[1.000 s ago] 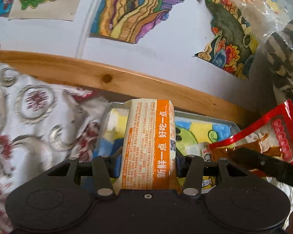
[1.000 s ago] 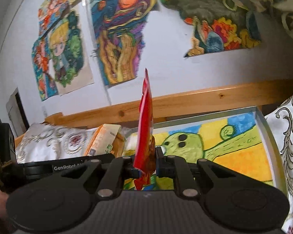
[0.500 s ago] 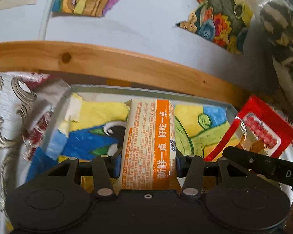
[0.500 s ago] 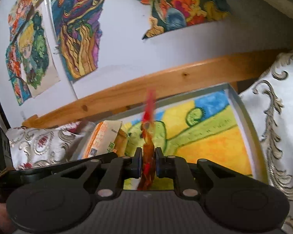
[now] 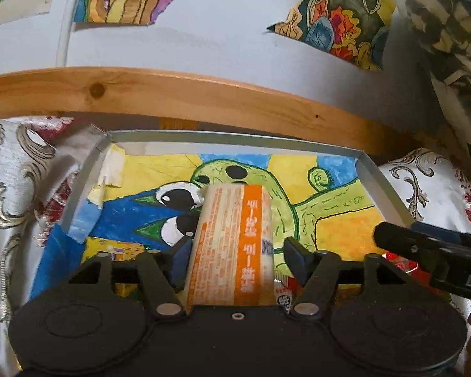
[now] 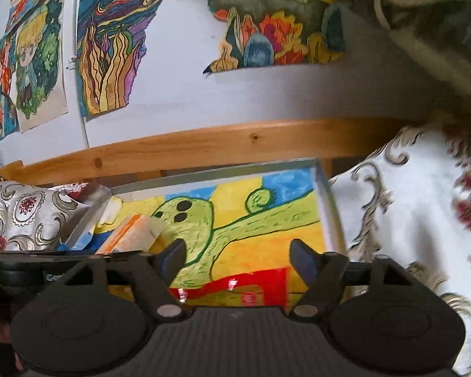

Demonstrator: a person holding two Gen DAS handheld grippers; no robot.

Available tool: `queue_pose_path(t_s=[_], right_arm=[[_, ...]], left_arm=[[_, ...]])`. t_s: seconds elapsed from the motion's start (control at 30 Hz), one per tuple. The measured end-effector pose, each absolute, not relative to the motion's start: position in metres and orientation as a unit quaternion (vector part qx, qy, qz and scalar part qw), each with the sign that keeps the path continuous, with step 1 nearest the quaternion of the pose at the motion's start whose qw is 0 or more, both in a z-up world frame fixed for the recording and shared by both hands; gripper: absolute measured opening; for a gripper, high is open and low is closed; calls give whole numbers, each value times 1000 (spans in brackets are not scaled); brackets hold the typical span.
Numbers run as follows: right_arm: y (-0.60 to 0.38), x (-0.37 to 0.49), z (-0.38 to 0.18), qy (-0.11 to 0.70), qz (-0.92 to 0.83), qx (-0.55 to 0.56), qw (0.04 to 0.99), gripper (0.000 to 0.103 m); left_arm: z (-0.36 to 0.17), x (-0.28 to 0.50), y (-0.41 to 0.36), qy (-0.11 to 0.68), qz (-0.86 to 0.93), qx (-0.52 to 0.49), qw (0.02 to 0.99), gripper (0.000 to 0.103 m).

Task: Organize snacks
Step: 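Carry red packet with right tool while left tool carries bread into tray, then open both tools and withdraw them from the tray to the snack pile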

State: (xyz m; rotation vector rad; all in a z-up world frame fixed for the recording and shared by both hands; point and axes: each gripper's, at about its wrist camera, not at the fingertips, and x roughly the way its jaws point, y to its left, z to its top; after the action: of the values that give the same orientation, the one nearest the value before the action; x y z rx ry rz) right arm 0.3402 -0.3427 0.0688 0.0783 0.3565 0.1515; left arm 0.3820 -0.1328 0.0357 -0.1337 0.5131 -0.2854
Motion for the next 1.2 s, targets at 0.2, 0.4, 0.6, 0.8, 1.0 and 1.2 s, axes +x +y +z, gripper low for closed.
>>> queue_pose_path(t_s=[0.2,0.4,0.6,0.8,1.0,1.2], right_arm=[[-346,315,84,152,69,24,986,98],[-345,284,102,130,68,11,989,103],[-339,243,117,106,69,-8,992,103],[-331,204,127,94,74,-11,993,103],[-317,168,128,95,82,-20,992,103],[-301,132,119,109,92,-30,989,103]], left_arm=[[48,360,-120,233,-123,-79,961,88],[68,329,-107,208,-109,-90,968,101],[89,292,-95,185,-110,-94,972,102],[104,250,-86,171,-107,-100,974,102],[106,213,-77,184,-100,-100,973,102],[101,174,-62,194,-93,-84,973,102]])
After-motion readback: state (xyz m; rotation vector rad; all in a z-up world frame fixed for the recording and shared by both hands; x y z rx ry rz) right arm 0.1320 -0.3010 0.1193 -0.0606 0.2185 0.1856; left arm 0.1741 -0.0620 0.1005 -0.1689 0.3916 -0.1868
